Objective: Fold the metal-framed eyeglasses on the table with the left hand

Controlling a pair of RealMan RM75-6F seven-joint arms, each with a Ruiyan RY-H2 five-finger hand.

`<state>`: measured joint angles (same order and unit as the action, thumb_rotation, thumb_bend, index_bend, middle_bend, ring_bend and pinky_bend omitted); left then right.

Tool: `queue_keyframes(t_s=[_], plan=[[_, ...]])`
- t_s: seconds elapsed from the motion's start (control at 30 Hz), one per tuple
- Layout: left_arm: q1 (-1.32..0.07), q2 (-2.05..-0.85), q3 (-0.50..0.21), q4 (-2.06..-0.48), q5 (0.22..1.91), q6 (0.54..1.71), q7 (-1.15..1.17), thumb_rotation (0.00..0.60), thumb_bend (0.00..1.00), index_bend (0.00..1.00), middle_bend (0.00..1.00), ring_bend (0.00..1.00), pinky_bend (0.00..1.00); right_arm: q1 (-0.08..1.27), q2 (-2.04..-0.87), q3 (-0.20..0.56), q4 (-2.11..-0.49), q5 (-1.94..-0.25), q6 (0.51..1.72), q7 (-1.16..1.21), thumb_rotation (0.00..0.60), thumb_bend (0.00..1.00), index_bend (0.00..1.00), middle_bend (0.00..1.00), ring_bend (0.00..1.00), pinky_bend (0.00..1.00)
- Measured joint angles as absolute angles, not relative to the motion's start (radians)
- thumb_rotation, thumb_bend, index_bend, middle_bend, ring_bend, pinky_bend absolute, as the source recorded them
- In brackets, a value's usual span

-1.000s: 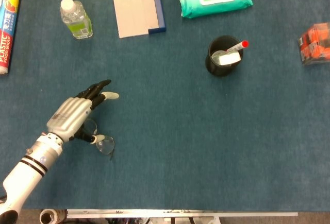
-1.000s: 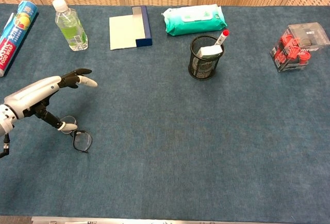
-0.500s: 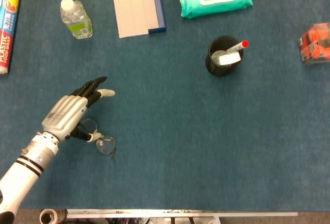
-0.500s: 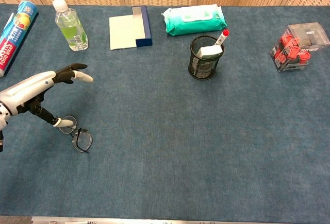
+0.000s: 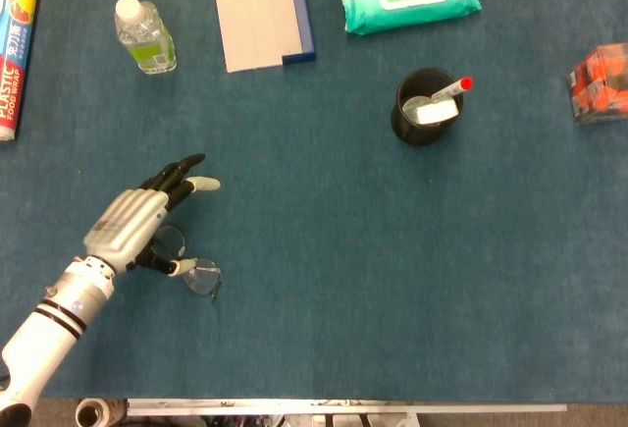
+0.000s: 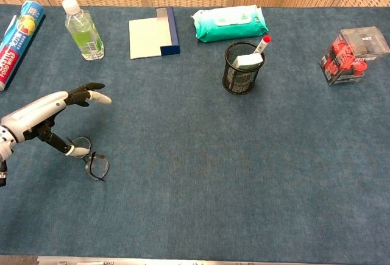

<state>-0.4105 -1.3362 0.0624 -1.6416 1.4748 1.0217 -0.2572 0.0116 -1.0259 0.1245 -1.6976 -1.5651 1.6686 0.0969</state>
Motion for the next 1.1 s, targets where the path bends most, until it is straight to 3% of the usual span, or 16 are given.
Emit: queue_keyframes(t_s=[0.57,1.1], plan=[[-0.415,-1.396,0.073,-1.553,1.476,0.992,-0.318,0.6,0.1,0.18,0.0,0.0,0.13,0.008,-1.021,0.126,-1.7,-1.57,1.678,0.101,0.6,0.54,0.59,0.53,0.36,0.36],[-0.375,-1.268,0.077,-1.721,1.641,1.209,-0.136,0.6,0.1,0.18,0.0,0.0,0.13,0.009,-1.026,0.121,-1.703,-1.58,1.678,0.087,0.6,0.54,0.59,0.53,0.36,0.36]])
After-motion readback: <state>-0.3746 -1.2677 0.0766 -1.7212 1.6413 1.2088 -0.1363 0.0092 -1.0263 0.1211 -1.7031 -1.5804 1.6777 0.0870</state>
